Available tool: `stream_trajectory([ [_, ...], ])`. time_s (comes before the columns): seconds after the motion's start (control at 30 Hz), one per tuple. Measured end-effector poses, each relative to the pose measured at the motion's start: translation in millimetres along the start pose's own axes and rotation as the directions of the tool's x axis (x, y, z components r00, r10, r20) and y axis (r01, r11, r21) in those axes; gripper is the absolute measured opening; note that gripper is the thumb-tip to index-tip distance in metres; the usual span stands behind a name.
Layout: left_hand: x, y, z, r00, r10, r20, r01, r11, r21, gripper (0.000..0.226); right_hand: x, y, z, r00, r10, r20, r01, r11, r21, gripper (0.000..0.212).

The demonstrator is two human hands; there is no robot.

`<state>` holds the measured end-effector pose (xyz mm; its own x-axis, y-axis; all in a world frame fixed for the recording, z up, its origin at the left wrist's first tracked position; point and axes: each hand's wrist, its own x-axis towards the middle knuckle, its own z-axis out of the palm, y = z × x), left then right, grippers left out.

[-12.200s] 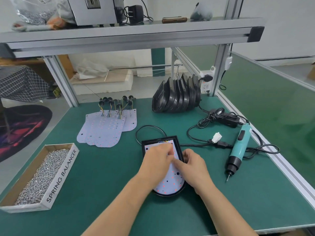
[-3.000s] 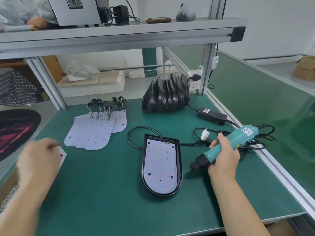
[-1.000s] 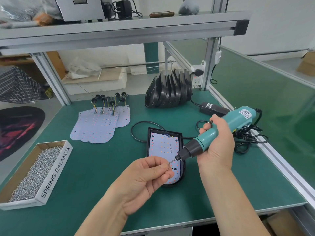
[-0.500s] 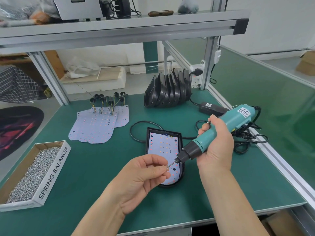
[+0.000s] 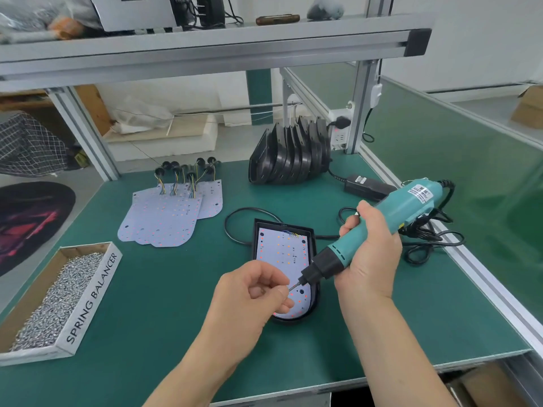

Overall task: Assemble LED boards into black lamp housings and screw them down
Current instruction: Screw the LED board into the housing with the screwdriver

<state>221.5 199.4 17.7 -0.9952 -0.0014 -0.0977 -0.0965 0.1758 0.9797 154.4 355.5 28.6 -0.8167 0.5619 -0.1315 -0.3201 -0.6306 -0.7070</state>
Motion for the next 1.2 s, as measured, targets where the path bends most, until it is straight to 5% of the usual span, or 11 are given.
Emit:
stream_trajectory([
  [0.23,3.8,-2.1,-10.7,0.996,-0.077,0.055,0.078,0.997,-0.014,0.008,5.0,3.4,-3.2,1.000,0.003,-0.013,-0.004,1.000,-0.009,0.016],
  [0.37,29.3,-13.9,-24.6,0.976,0.042,-0.213,0.025,0.953,0.302,0.002,13.4,2.3,-4.2,0.997,-0.073,0.003,0.073,0.997,-0.039,0.018],
  [0.5,55.8,-27.4,-15.3,0.965,-0.205,-0.162,0.255,0.870,0.421,0.041,13.2,10.2,-1.6,0.975,-0.209,0.078,0.220,0.958,-0.184,0.015],
  [0.6,62.6,-31.0,-3.2,0.943,-0.330,-0.043,0.327,0.899,0.292,0.034,4.5,22.5,1.0,0.936,-0.299,0.188,0.344,0.890,-0.298,0.010],
  [0.77,65.8,-35.4,2.8,0.949,-0.311,-0.048,0.315,0.929,0.196,0.040,-4.3,35.0,1.2,0.877,-0.361,0.318,0.465,0.805,-0.369,0.011],
  [1.2,66.3,-40.1,4.8,0.954,-0.297,-0.050,0.301,0.939,0.166,0.044,-2.4,44.4,-2.0,0.871,-0.359,0.337,0.479,0.775,-0.412,0.017],
])
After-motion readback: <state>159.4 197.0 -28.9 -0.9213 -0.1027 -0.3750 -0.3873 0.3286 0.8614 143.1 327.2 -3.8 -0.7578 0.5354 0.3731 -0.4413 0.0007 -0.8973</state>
